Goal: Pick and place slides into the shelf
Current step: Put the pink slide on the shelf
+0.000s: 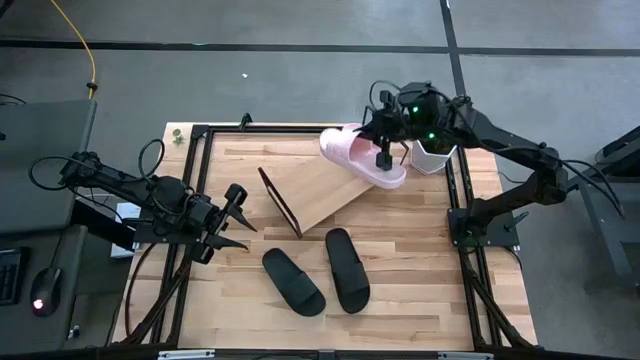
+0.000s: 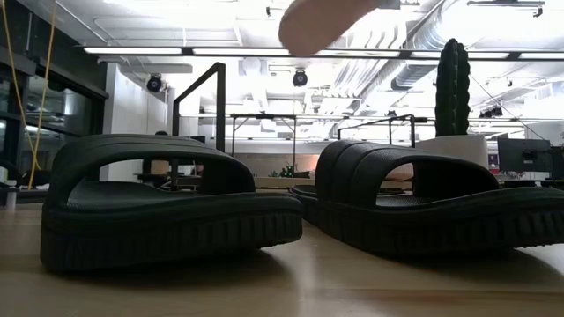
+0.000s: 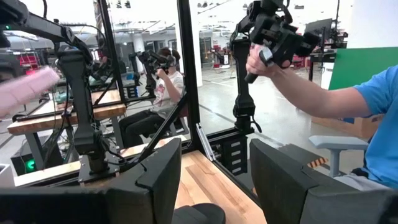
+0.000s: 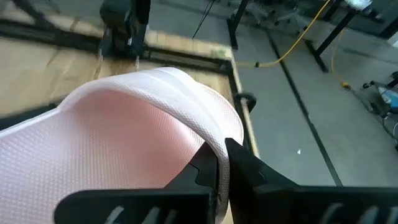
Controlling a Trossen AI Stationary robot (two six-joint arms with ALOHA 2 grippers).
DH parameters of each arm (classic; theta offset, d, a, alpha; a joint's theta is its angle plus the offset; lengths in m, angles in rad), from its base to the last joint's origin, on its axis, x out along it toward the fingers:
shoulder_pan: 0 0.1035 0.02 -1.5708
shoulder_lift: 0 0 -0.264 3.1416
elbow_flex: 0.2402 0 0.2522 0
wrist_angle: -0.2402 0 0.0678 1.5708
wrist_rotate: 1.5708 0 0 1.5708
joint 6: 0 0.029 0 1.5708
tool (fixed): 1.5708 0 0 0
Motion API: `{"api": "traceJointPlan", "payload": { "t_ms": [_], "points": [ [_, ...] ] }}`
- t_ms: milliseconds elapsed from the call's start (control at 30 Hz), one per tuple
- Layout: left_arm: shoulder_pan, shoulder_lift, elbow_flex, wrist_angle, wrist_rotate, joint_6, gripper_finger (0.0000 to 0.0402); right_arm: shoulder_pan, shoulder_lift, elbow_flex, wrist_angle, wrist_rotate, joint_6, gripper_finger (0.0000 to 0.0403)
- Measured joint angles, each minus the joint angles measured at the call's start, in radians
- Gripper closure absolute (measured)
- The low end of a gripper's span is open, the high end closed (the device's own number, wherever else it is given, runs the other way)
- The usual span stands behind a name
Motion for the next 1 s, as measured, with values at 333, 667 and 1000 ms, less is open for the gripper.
{"api": "traceJointPlan", "payload": {
  "t_ms": [333,667,1000],
  "points": [
    [0.000,0.000,0.000,-0.009,-0.001,0.000,0.0227,-0.001,-0.104,-0.364,0.401,0.007,-0.019,0.0403],
    [0.000,0.000,0.000,-0.015,-0.034,0.000,0.0227,0.008,-0.162,-0.652,0.716,0.090,-0.065,0.0403],
    [0.000,0.000,0.000,-0.015,-0.034,0.000,0.0227,0.039,-0.162,-0.784,0.910,0.189,-0.160,0.0403]
  ]
}}
